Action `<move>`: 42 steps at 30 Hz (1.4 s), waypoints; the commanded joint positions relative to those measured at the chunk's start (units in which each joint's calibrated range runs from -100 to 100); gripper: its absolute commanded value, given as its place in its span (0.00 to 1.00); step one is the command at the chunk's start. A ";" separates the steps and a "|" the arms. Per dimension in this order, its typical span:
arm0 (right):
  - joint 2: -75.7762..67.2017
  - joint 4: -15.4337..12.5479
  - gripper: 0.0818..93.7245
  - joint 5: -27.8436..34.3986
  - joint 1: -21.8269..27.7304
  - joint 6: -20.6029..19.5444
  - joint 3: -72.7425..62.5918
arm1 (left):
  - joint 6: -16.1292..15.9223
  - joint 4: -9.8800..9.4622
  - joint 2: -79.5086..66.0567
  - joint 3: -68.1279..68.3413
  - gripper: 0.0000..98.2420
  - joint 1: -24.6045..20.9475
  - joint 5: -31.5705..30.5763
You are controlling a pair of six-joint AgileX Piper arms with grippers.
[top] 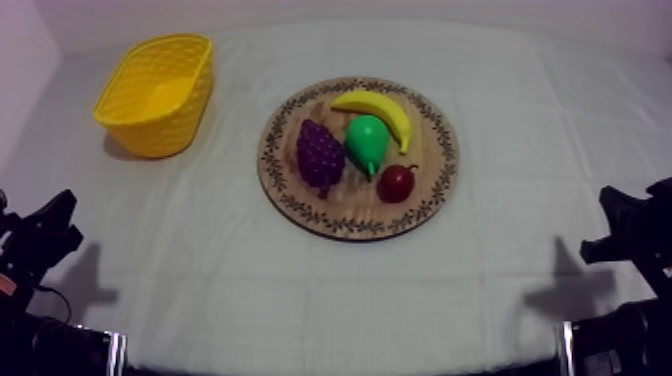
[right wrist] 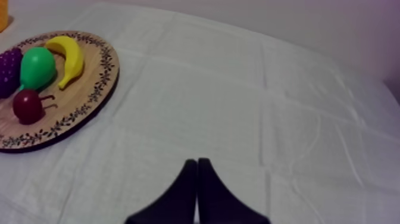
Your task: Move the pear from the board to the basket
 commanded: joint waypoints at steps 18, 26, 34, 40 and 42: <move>0.01 -0.02 0.00 0.01 -0.01 -0.02 0.04 | 1.44 0.45 0.05 -2.97 0.08 -0.44 10.36; 0.01 -0.02 0.00 0.01 -0.01 0.02 0.04 | 1.95 2.12 8.75 -11.85 0.08 -0.97 11.84; 0.01 -0.02 0.00 0.01 -0.01 0.02 0.04 | 3.75 2.94 28.32 -37.75 0.08 4.37 16.58; 0.01 -0.02 0.00 0.01 -0.01 0.00 0.04 | 7.20 1.00 41.76 -51.06 0.08 9.53 19.90; 0.01 -0.02 0.00 0.01 -0.01 0.01 0.04 | 8.51 0.25 45.77 -54.31 0.08 11.53 20.83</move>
